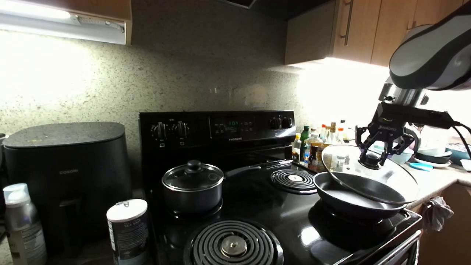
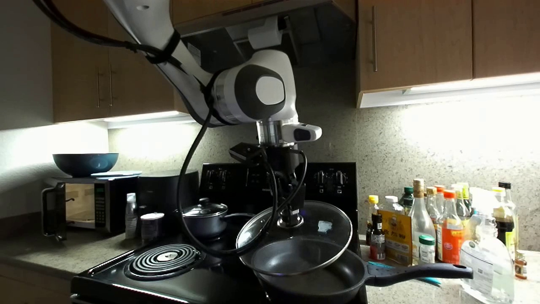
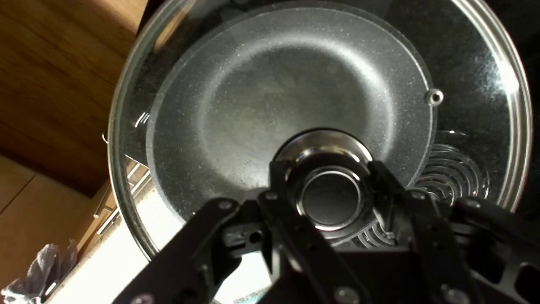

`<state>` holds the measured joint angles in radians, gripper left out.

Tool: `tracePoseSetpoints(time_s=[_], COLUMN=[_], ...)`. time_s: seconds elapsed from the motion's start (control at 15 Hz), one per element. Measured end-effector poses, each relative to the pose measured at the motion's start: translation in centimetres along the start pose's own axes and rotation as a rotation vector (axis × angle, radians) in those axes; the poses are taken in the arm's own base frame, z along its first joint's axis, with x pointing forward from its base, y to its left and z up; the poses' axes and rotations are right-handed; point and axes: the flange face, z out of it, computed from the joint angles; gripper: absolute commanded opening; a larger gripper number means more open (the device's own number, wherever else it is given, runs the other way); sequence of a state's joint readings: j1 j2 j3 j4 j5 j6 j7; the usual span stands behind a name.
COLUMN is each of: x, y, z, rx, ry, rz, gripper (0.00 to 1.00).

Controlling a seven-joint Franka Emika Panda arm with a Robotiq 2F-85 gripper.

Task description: Put the lid on the pot, then put the lid on the stove

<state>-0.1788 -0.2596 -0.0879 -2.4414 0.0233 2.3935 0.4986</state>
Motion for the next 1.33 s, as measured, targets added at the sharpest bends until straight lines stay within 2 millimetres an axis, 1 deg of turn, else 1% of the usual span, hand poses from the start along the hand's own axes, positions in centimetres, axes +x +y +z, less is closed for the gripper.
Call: tracePoseSetpoints(time_s=[0.33,0.67,0.73,0.93,1.0,1.13,1.33], x=[0.1,2.1,2.6,3.7,3.8,3.8,3.5], y=[-0.1,-1.2,-1.4,-1.7,-1.7,-1.7,-1.1], z=[0.8,0.9,1.1,1.8,1.9,2.3,4.2], rx=[0.0,0.028,0.028,0.02,0.019,0.014,-0.018], ry=[-0.012,-0.021,-0.024,-0.028,-0.029,-0.036,-0.085], rz=[0.008,0.046,0.05,0.064,0.065,0.066,0.074], gripper=[0.25,0.25,0.5,0.5,0.25,0.25,0.25])
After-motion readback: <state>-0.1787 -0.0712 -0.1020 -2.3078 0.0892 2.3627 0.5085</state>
